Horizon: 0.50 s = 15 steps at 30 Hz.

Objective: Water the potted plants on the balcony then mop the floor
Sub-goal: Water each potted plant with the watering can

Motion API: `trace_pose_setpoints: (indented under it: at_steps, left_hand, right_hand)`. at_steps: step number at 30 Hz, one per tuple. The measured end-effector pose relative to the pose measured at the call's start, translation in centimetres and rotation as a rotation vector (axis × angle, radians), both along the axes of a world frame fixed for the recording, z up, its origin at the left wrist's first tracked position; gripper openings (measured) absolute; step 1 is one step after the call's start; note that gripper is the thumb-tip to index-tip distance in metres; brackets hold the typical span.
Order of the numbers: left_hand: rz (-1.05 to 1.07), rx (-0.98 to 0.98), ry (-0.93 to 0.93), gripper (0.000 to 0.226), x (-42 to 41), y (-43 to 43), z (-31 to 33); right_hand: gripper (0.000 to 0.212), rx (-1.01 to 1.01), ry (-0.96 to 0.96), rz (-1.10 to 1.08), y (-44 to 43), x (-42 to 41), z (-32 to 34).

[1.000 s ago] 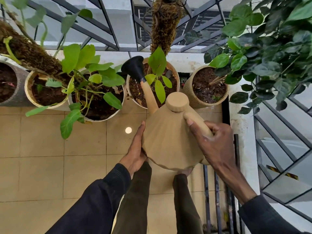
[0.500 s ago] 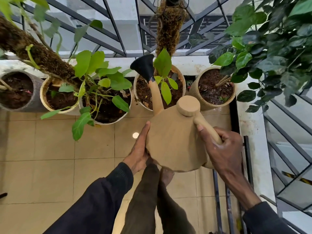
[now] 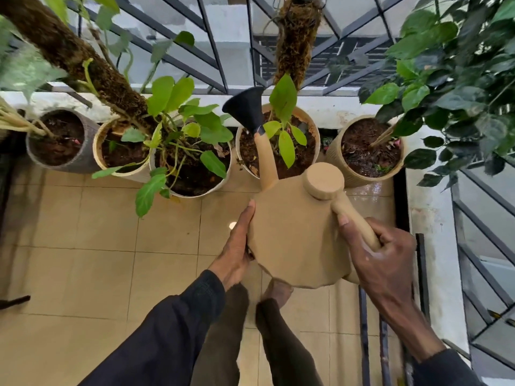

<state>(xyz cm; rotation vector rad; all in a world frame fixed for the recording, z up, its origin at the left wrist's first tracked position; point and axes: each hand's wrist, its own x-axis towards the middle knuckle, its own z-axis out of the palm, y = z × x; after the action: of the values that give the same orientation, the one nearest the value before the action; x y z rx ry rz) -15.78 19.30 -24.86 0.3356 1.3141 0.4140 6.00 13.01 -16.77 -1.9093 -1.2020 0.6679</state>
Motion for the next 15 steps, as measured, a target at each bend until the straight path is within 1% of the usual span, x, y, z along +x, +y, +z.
trace_pose_setpoints:
  at_steps: [2, 4, 7, 10, 15]
  left_hand:
    - [-0.001, 0.014, -0.004, 0.070, -0.5, -0.1, -0.1]
    - [-0.009, 0.031, 0.002, 0.066, -0.9, -0.4, -0.3]
    - [-0.009, 0.028, 0.006, 0.059, -2.3, -1.2, -0.8]
    - [0.020, 0.007, -0.001, 0.059, -3.8, -2.1, -1.3]
    - [0.077, -0.012, -0.031, 0.056, -7.0, -3.6, -1.3]
  right_hand:
    - [0.044, 0.012, 0.001, 0.008, -0.4, -0.6, 0.1]
    - [0.040, 0.014, 0.018, 0.011, -0.7, -1.1, 0.3]
    - [0.045, -0.013, 0.015, 0.030, -1.0, -2.0, -0.1]
    - [0.048, -0.035, 0.003, 0.052, -0.9, -3.3, -0.2]
    - [0.047, -0.072, -0.037, 0.116, -0.7, -6.3, 0.1]
